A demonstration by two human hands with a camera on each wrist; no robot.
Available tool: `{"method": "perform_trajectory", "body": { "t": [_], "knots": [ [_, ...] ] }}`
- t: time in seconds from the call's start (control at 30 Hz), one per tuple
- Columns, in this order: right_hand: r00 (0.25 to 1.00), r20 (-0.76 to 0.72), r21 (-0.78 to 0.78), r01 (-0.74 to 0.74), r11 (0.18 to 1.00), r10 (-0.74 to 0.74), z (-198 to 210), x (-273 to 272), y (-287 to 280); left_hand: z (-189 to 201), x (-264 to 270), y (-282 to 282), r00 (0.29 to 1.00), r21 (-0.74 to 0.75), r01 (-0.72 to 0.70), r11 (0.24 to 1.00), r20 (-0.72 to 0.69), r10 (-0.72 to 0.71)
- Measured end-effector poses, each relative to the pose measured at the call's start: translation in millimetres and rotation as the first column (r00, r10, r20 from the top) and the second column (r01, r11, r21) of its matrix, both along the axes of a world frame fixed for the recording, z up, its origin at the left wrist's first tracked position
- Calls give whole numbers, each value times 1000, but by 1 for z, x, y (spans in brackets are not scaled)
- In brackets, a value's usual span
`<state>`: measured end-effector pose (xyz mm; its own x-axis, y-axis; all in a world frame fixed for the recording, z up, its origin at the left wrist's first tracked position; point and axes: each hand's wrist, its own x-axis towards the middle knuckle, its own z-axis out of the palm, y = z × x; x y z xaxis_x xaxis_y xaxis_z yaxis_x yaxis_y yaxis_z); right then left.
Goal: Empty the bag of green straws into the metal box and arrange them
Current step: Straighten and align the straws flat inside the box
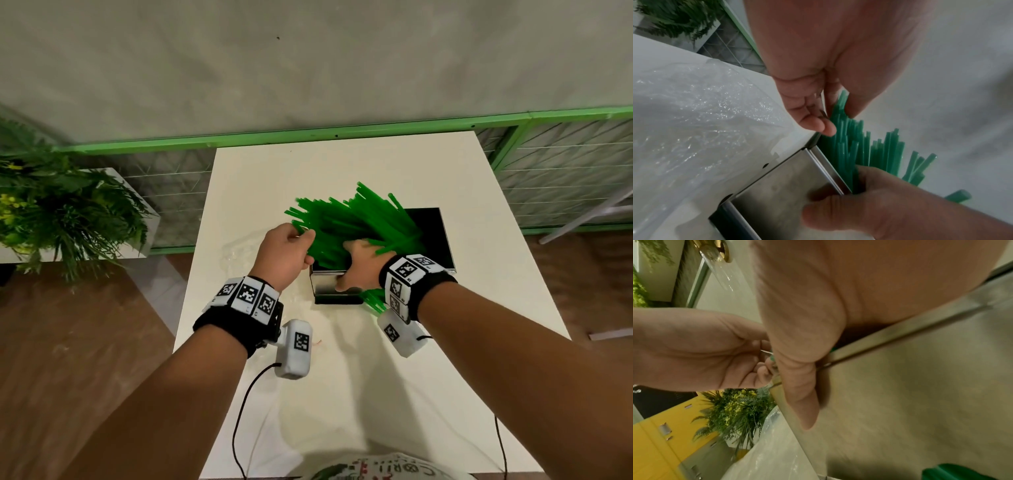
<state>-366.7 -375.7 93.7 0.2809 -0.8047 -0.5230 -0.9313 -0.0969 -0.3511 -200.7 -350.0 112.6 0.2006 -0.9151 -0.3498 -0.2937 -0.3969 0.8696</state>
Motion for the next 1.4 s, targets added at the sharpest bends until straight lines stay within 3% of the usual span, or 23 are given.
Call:
{"method": "perform_trajectory", "body": {
  "t": [0.27, 0.47, 0.63, 0.8, 0.87, 0.97, 1.03, 1.1, 1.17, 1.27, 1.3, 1.4],
  "knots": [
    [975, 212, -33, 77, 996, -68, 3, 6, 0, 1, 1, -2, 990, -26, -63, 998, -131, 59],
    [836, 508, 73, 199, 977, -208, -1, 18, -6, 16, 1, 1, 974, -87, -76, 993, -220, 55],
    [767, 628, -85, 238, 968, -133, 16, 26, -4, 39, 10, 8, 929, -234, -66, 970, -369, -25],
    [649, 752, -140, 326, 935, -114, 48, 34, -2, 60, 21, 14, 851, -331, -164, 929, -523, -36],
    [600, 788, -146, 397, 906, -137, 59, 37, -4, 57, 20, 20, 887, -350, -167, 922, -461, -14],
    [504, 844, -107, 489, 866, -180, 71, 38, -10, 40, 11, 31, 985, -291, -46, 956, -174, -5],
    [454, 868, -71, 513, 856, -200, 76, 36, -13, 31, -2, 39, 989, -163, 149, 975, 33, -146],
    [421, 880, -35, 521, 853, -221, 78, 36, -13, 22, -20, 44, 954, -115, 277, 954, 147, -260],
    [391, 894, -8, 505, 863, -220, 80, 37, -9, 17, -32, 39, 964, -148, 239, 960, 152, -217],
    [379, 905, 4, 447, 894, -194, 84, 36, -3, 20, -37, 27, 989, -118, 125, 985, -71, -133],
    [379, 906, 12, 424, 906, -189, 86, 35, -1, 21, -38, 23, 986, -106, 130, 986, -87, -140],
    [365, 910, 55, 364, 930, -197, 92, 27, 3, 33, -43, 18, 984, -99, 179, 979, 8, -179]
  ]
}}
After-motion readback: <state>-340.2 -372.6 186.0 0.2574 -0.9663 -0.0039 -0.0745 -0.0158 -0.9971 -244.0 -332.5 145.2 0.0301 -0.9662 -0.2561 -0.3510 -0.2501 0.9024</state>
